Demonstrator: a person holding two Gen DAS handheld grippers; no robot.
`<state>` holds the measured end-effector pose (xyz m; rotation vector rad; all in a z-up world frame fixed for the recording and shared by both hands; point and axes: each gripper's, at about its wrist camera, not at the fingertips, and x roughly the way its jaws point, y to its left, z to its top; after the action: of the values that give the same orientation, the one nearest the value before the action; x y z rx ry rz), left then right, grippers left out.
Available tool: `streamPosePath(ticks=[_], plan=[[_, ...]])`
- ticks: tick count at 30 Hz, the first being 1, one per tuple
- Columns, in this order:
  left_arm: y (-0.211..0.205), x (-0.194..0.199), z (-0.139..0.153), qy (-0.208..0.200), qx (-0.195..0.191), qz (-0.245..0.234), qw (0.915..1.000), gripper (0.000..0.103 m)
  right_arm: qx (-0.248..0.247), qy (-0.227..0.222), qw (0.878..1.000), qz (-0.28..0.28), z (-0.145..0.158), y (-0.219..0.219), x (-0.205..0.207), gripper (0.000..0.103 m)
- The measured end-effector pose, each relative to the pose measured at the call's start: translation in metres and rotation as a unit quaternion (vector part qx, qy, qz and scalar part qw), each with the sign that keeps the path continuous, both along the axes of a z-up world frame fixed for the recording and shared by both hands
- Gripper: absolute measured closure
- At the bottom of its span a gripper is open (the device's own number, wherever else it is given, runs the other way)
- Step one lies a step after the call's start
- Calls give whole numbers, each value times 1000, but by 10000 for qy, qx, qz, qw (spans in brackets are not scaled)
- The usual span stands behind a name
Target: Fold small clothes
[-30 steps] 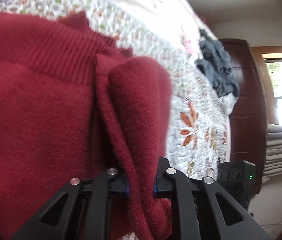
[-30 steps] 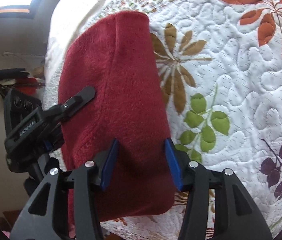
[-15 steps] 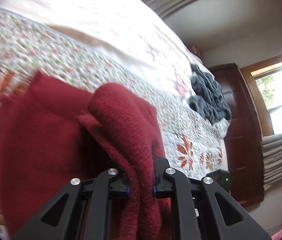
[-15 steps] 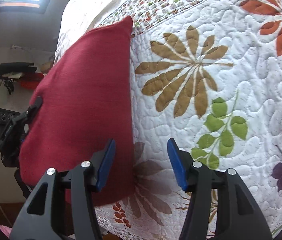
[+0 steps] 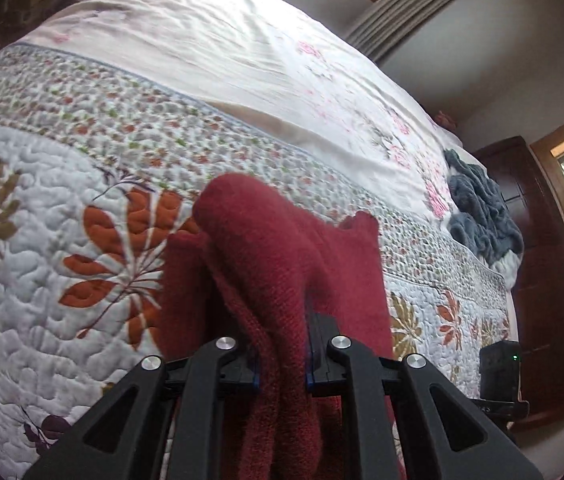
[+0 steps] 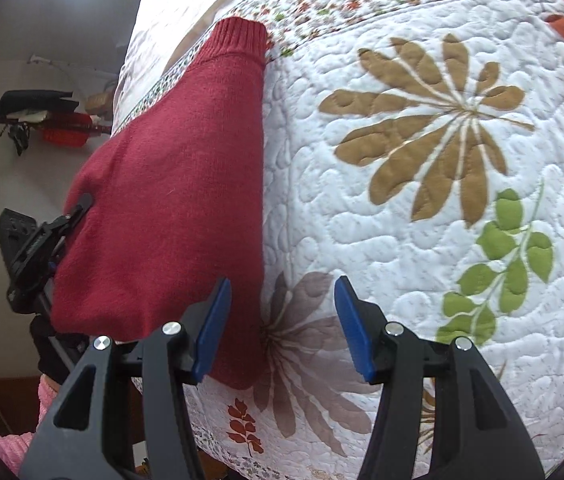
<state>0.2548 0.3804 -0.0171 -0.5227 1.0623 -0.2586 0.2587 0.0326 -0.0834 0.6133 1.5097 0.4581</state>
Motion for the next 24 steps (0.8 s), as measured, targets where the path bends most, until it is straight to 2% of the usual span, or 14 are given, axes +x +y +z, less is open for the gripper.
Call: streamPosePath(ticks=[2, 5, 9, 10, 13, 17, 20, 22, 24], plan=[[3, 1, -19, 147, 107, -73, 9998, 89, -1, 31, 10000, 50, -2, 9, 2, 49], [2, 7, -52, 431, 28, -210, 9988, 89, -16, 53, 9999, 142, -3, 20, 1, 49], [13, 9, -69, 550, -203, -203, 9981, 85, 51, 69, 9996, 274, -3, 38, 6, 48], [17, 9, -70, 601, -258, -190, 9977, 81, 94, 94, 9995, 301, -4, 41, 7, 47], [27, 1, -60, 672, -199, -183, 9974, 79, 320, 213, 9987, 333, -7, 49, 8, 44], [31, -21, -27, 541, 50, -271, 9982, 64, 484, 383, 9973, 386, -15, 61, 4, 42], [30, -43, -10, 565, -158, -307, 9978, 56, 517, 477, 9963, 503, -20, 75, -2, 41], [24, -56, -5, 650, -188, -341, 9971, 55, 472, 516, 9957, 608, -22, 85, -6, 40], [18, -69, -7, 774, -325, -363, 9958, 49, 451, 562, 9952, 660, -25, 89, -9, 40]])
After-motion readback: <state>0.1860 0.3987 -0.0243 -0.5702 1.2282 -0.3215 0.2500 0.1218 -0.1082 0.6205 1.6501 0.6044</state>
